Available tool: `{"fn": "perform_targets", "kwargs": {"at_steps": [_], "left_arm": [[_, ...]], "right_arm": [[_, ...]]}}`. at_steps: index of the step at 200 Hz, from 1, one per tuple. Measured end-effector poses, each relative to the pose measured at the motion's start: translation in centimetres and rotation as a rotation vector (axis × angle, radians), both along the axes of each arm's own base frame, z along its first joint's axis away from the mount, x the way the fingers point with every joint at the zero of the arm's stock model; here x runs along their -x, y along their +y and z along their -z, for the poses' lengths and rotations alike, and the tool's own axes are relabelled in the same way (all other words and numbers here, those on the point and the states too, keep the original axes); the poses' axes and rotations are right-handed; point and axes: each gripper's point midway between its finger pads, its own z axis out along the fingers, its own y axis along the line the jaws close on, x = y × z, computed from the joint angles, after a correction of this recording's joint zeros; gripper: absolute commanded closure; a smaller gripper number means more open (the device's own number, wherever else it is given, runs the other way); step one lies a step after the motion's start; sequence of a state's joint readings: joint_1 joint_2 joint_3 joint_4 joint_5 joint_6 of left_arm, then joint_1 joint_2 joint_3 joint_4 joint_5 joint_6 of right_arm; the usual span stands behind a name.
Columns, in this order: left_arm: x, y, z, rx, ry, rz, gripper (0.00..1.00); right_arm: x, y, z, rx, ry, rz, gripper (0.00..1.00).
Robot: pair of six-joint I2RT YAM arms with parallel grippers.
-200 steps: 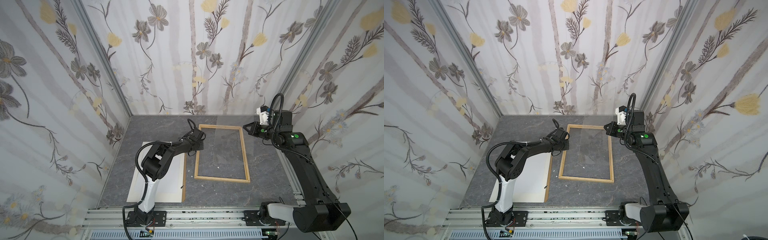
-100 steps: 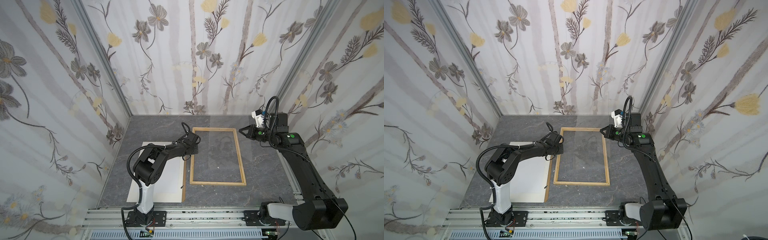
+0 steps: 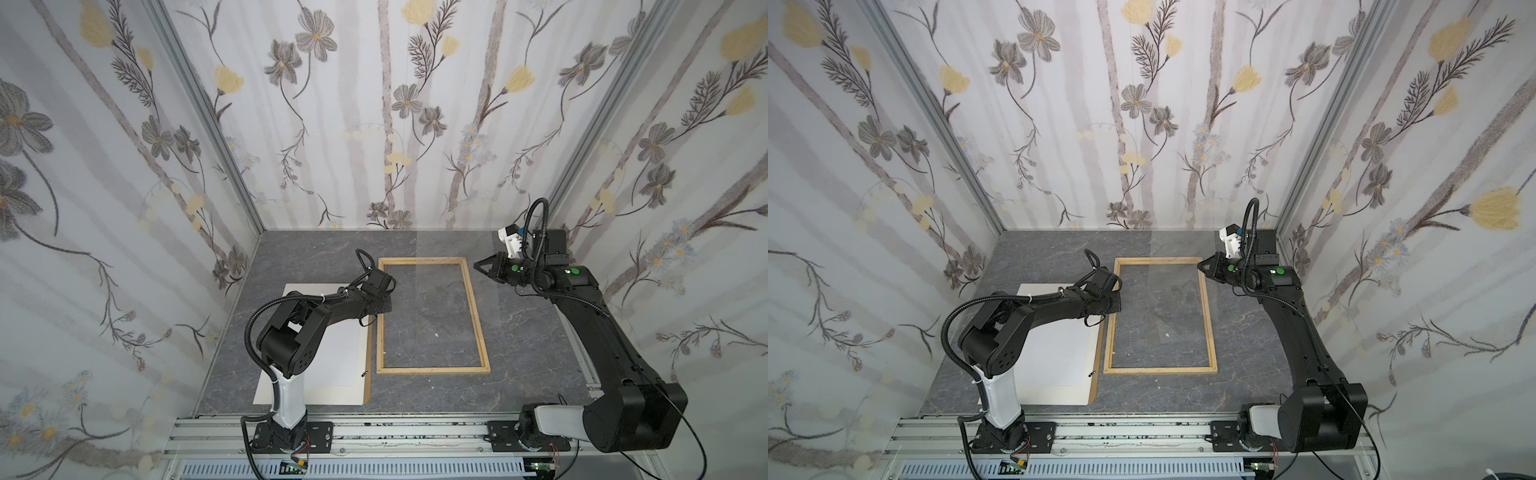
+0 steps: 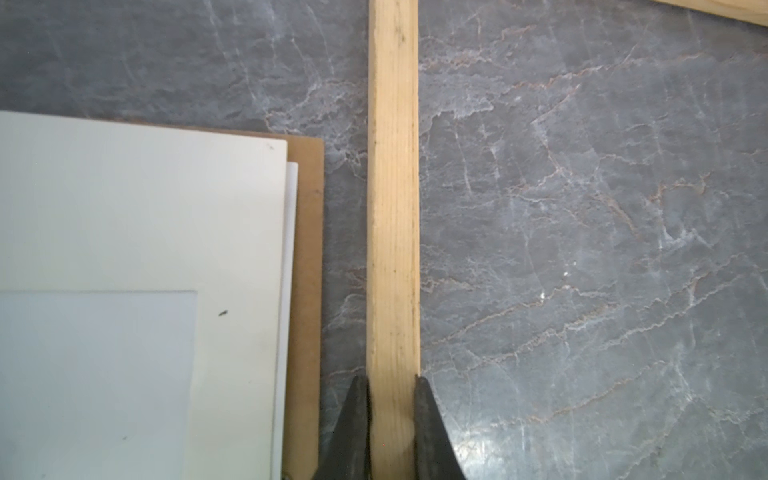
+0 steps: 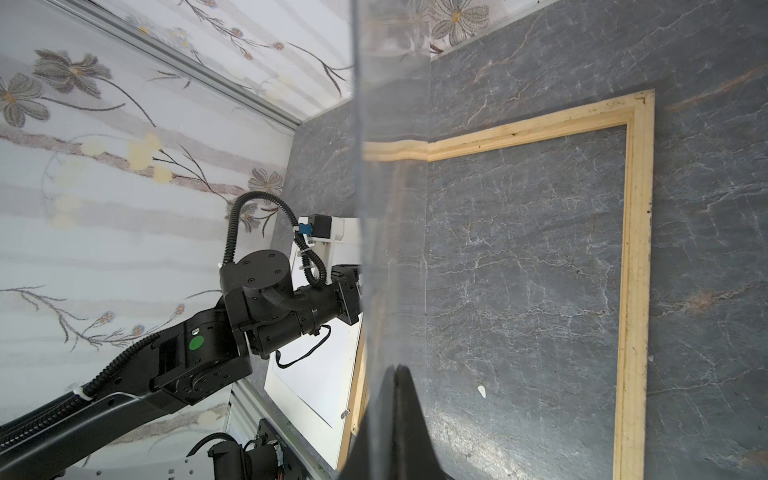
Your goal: Put the photo into the frame
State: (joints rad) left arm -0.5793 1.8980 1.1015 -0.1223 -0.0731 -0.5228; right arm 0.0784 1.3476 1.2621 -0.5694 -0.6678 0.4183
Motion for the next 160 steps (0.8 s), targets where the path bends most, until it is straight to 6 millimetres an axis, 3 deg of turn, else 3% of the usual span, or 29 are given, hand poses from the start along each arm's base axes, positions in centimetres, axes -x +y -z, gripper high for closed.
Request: {"fn": "perform_targets", "kwargs": {"at_steps": [15,41,89,120,160], "left_arm": [[0.5,0.2,0.1,0.007,0.026,0.0,0.57],[1.1,0.4,-0.7,0.027,0.043,-0.006,0.49],[1.2,3.1,-4.5,0.18,-0.008,-0.066,0.47],[0.9,5.1,-5.3,0.28,-0.024,-0.114,0.47],[0.3,4.4,-6.4,0.389,-0.05,-0.074,0.46]], "right_arm": [[-0.1,0.2,0.6,-0.007,0.023,-0.011,1.0],[0.0,0.7,0.7,-0.042,0.043,-0.032,1.0],[0.5,2.5,-0.1,-0.136,0.051,-0.096,1.0],[0.8,3.9,0.2,-0.203,0.076,-0.144,1.0],[0.5,5.0,1.7,-0.267,0.13,-0.165,1.0]]}}
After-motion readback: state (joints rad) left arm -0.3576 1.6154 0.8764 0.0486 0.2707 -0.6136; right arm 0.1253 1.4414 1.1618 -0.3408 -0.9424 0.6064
